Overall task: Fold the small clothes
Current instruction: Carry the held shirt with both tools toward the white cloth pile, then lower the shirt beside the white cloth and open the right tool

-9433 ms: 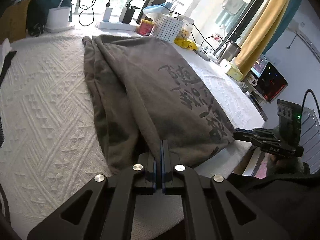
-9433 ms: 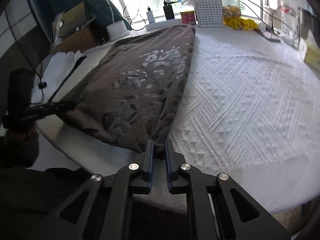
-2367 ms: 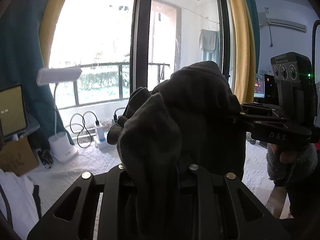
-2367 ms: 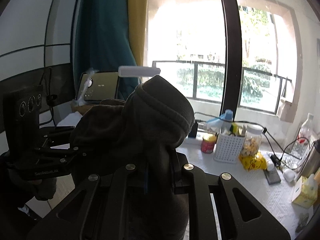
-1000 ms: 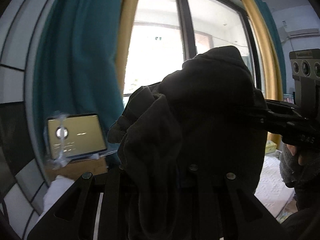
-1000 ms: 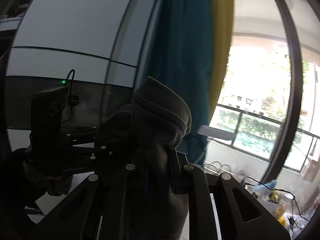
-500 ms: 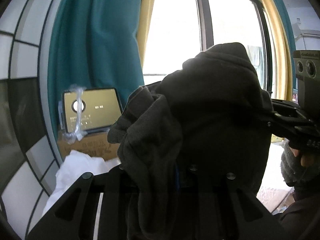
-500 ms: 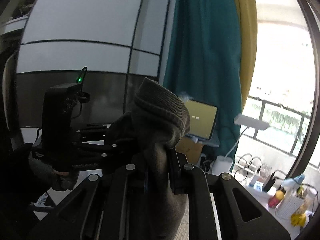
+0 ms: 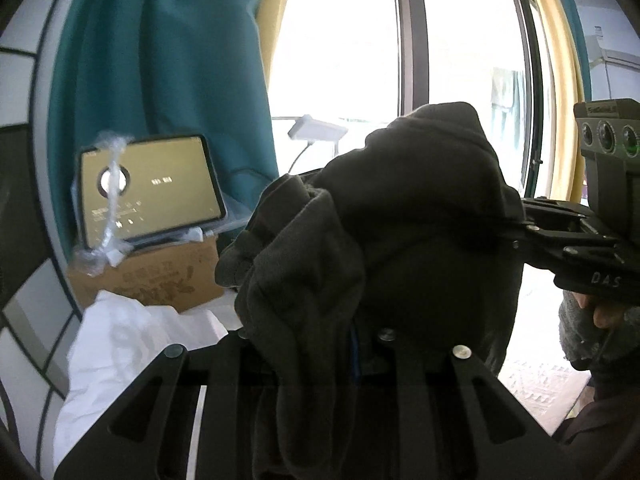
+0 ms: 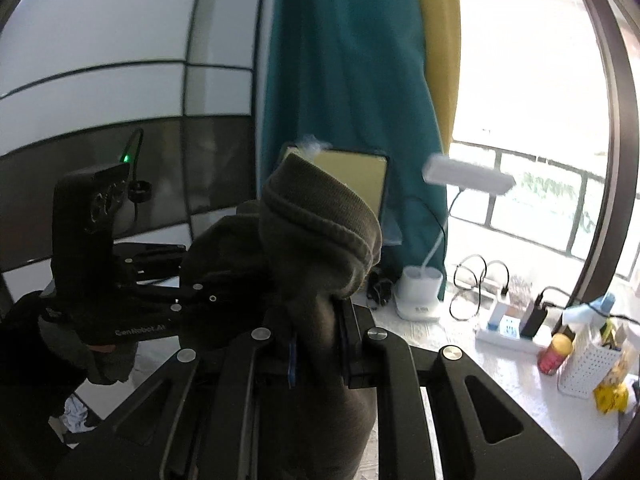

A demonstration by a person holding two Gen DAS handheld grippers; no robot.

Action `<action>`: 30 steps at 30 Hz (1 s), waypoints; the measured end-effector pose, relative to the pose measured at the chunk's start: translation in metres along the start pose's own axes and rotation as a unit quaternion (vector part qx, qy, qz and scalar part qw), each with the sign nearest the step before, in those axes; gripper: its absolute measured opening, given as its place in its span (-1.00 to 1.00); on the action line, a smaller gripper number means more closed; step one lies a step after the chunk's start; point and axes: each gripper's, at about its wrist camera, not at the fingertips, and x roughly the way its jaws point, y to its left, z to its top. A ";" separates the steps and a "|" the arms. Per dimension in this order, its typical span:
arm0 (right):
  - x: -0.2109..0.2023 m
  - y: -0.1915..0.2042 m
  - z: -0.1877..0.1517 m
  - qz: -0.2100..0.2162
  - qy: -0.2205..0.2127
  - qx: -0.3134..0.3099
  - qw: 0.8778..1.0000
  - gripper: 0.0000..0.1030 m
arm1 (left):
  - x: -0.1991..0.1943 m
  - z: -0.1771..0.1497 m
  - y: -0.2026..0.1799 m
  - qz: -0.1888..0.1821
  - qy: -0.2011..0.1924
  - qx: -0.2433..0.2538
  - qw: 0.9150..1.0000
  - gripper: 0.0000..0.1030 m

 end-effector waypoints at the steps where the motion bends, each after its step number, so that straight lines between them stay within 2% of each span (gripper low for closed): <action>1: 0.007 -0.005 -0.001 -0.001 0.006 0.003 1.000 -0.68 | 0.007 -0.001 0.003 -0.003 0.006 -0.002 1.000 -0.58; 13: 0.084 -0.054 -0.030 0.010 0.071 0.053 0.996 -0.68 | 0.071 -0.030 0.025 -0.005 0.058 -0.042 0.997 -0.58; 17: 0.111 -0.070 -0.043 0.009 0.095 0.065 0.993 -0.68 | 0.095 -0.038 0.030 0.004 0.081 -0.042 0.996 -0.58; 26: 0.173 -0.113 -0.082 0.002 0.143 0.116 0.983 -0.67 | 0.153 -0.051 0.047 0.015 0.134 -0.045 0.990 -0.58; 30: 0.197 -0.125 -0.100 -0.007 0.171 0.127 0.977 -0.67 | 0.181 -0.060 0.056 0.016 0.172 -0.060 0.983 -0.58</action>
